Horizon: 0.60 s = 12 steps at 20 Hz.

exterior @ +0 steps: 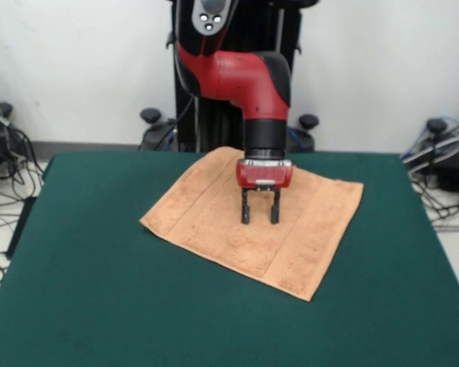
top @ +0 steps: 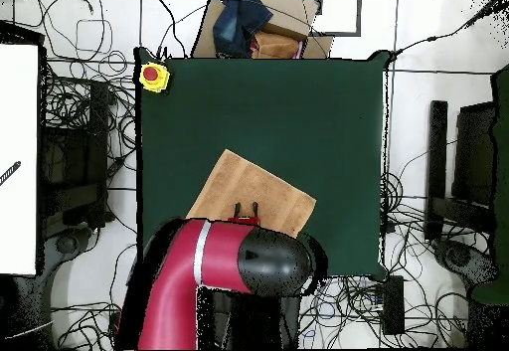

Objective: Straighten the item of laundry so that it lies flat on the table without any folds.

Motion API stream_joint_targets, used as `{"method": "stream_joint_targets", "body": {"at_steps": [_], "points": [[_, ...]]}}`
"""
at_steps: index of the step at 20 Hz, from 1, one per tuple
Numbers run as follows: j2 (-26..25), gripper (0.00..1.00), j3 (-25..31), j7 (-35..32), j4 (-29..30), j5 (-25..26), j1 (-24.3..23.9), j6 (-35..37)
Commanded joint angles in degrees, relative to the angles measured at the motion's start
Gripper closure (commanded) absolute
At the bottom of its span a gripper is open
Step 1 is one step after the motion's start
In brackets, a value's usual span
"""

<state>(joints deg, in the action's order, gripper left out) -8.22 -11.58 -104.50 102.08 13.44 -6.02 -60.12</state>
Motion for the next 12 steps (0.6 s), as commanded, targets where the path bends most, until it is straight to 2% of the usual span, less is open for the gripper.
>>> {"method": "stream_joint_targets", "body": {"at_steps": [1, 4, 8, 12], "points": [[-1.1, 0.00, 2.8, -0.7, -21.3, -5.8, -0.8, 21.8], [-1.9, 0.00, 3.1, -0.8, -23.7, -7.9, -1.4, 22.9], [-2.6, 0.00, 4.1, -0.7, -26.9, -6.8, -1.5, 24.5], [-4.4, 0.00, 3.6, 0.2, -28.4, -10.3, -0.1, 22.2]]}}
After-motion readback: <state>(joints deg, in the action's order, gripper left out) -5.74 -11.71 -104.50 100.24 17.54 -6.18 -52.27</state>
